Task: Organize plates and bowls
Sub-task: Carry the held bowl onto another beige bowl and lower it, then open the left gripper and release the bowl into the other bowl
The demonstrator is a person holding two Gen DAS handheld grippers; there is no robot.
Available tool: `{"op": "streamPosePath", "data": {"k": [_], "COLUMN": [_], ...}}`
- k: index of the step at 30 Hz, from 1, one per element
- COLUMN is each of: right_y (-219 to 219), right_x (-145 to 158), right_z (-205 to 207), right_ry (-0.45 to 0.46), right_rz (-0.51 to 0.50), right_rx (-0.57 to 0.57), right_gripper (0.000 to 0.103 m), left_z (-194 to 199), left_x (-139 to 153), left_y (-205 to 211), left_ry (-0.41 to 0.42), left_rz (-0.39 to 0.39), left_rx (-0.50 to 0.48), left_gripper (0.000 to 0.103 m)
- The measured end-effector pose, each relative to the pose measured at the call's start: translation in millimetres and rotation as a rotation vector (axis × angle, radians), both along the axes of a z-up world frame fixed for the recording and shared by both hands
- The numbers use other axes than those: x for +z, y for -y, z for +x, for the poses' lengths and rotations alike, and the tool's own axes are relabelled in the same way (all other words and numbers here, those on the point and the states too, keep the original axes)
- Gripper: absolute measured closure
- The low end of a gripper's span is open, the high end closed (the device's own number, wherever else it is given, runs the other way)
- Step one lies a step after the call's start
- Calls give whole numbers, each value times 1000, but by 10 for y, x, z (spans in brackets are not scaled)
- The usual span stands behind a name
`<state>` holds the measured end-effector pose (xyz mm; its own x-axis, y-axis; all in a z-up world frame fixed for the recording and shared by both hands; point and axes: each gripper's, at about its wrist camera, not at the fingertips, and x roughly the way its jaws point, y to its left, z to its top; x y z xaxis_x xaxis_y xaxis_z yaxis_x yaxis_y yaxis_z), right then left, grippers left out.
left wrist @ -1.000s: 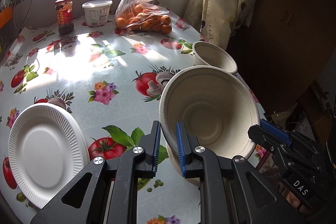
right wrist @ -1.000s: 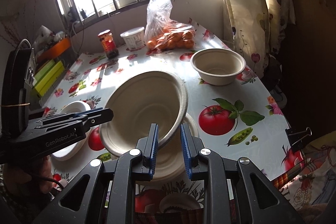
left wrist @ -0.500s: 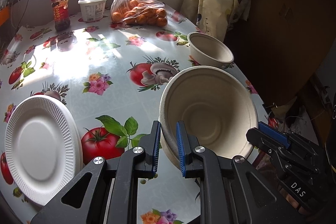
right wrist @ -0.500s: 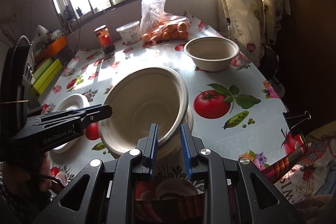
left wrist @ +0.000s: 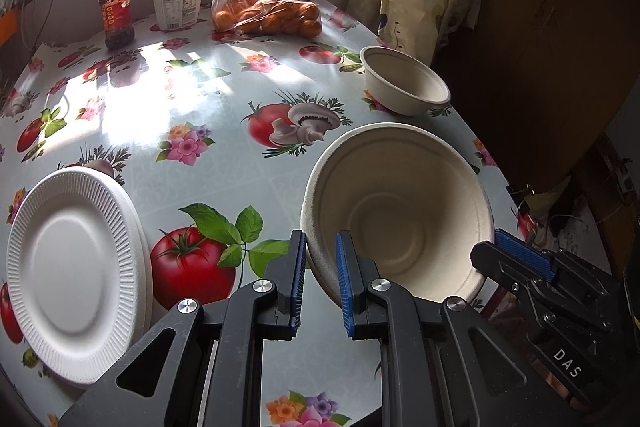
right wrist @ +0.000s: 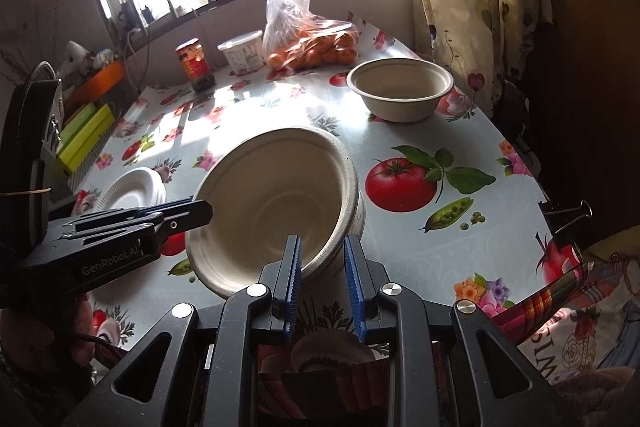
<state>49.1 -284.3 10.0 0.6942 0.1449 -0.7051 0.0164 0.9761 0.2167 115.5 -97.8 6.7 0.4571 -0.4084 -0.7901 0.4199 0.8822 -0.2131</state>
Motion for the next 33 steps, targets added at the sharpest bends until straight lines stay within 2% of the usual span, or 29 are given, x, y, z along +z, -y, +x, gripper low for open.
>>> {"op": "streamPosePath", "data": {"k": [24, 33], "right_y": [10, -3], "right_x": [-47, -67], "right_z": [49, 70], "right_ry": [-17, -20], "right_rz": [6, 2], "right_rx": [-7, -2], "right_gripper": [81, 74], "left_z": [25, 20], "left_x": [-30, -24], "left_y": [24, 29], "left_ry": [-10, -14], "left_rz": [4, -12], "left_rx": [-7, -16], "left_gripper": [85, 81]}}
